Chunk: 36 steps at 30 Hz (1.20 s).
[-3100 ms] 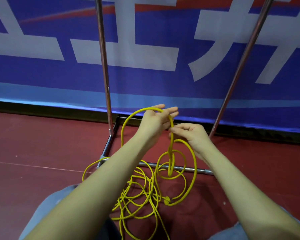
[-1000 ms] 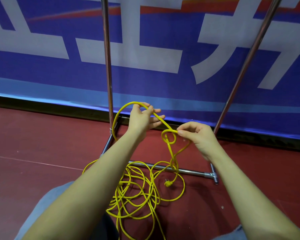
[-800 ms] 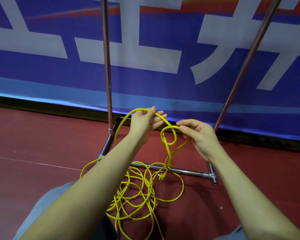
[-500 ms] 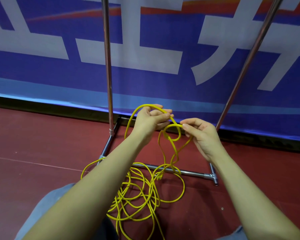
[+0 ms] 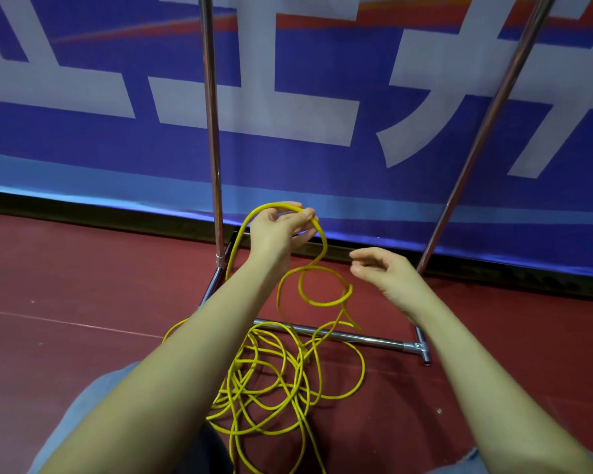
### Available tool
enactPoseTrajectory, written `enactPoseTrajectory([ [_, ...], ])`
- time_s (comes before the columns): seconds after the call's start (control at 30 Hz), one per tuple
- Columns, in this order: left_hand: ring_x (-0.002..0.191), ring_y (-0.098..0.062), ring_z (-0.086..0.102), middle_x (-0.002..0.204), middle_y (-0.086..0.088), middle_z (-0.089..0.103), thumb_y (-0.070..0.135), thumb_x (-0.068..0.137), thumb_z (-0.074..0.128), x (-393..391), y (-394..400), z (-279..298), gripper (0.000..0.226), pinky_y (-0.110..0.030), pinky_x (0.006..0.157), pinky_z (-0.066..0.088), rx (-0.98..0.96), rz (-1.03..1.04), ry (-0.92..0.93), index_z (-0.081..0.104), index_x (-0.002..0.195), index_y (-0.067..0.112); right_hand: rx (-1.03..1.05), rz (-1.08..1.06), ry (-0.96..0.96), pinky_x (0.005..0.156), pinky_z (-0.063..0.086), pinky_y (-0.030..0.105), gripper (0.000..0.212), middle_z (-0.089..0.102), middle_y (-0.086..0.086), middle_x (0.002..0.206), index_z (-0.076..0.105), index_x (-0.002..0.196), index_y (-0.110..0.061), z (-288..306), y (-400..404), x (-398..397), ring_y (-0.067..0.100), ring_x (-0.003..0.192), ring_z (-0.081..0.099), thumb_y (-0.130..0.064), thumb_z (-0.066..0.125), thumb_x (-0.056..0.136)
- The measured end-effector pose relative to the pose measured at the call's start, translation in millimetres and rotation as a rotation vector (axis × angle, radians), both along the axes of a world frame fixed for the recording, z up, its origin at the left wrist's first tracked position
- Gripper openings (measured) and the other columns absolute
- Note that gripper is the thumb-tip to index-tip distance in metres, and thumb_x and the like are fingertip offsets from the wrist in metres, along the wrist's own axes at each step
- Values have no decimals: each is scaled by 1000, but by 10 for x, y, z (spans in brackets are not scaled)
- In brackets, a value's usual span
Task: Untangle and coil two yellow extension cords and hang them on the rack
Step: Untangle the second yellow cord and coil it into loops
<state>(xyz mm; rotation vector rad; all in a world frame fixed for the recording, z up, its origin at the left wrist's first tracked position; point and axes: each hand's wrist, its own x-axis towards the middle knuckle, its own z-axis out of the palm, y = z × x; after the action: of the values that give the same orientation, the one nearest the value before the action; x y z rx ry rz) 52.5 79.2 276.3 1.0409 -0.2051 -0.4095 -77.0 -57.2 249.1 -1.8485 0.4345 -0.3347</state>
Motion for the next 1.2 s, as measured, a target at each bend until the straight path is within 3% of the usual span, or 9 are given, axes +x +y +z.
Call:
enactPoseTrajectory([
  [0.13,77,-27,69,84,-17,64,-6,84,65,-86,-1,122,15,-34,73,59,-78,-64,24,54,91,2,80,76,-53,80,45,6,31,64,1,109,57,121,-8,9,160,99,-4,92,60,-4,58,91],
  [0.23,76,-24,70,85,-16,65,-4,84,64,-105,6,193,17,-31,70,59,-116,-83,61,54,96,1,65,132,-76,80,43,6,22,66,-2,102,62,112,-9,24,246,146,-10,86,61,-4,57,91],
  [0.4,74,-17,70,75,-7,68,0,89,60,-12,50,210,2,-25,69,58,-159,-37,119,58,90,-1,235,108,-146,71,54,17,14,71,0,71,66,84,-8,101,300,171,10,70,69,3,57,88],
  [0.63,74,-15,71,88,-9,69,3,96,49,-148,-16,236,7,-28,74,57,-38,-282,72,55,96,0,360,55,-141,63,55,20,9,71,3,68,66,84,-6,199,264,106,16,66,70,-7,58,89],
  [0.8,70,-15,71,87,-9,68,2,97,44,-17,100,402,10,-28,67,59,-251,-161,116,54,94,1,226,353,58,74,49,16,25,69,6,76,64,91,-7,66,290,90,11,73,66,-15,41,98],
  [0.9,77,-15,70,92,-11,68,6,98,45,118,166,376,13,-27,67,59,-337,-33,188,54,100,-3,141,322,62,75,47,19,27,65,1,70,65,88,-10,-2,266,98,9,68,60,-14,41,99],
  [1.0,78,-15,69,96,-11,65,11,98,47,33,128,258,14,-25,68,59,-205,-103,165,56,97,0,200,217,2,62,44,20,29,60,-2,58,64,82,-9,38,256,108,9,55,54,-13,41,99],
  [1.1,79,-15,70,96,-13,65,-1,92,53,-185,57,172,7,-28,78,57,10,-269,11,55,96,4,227,195,-30,57,46,18,29,61,-1,56,64,81,-8,105,277,99,9,52,55,-14,42,98],
  [1.2,80,-16,71,93,-12,68,-6,93,47,-223,36,220,14,-28,75,58,-43,-257,-22,52,106,-1,300,221,-65,62,50,17,28,67,2,62,63,85,-3,116,277,83,11,59,63,-13,40,98],
])
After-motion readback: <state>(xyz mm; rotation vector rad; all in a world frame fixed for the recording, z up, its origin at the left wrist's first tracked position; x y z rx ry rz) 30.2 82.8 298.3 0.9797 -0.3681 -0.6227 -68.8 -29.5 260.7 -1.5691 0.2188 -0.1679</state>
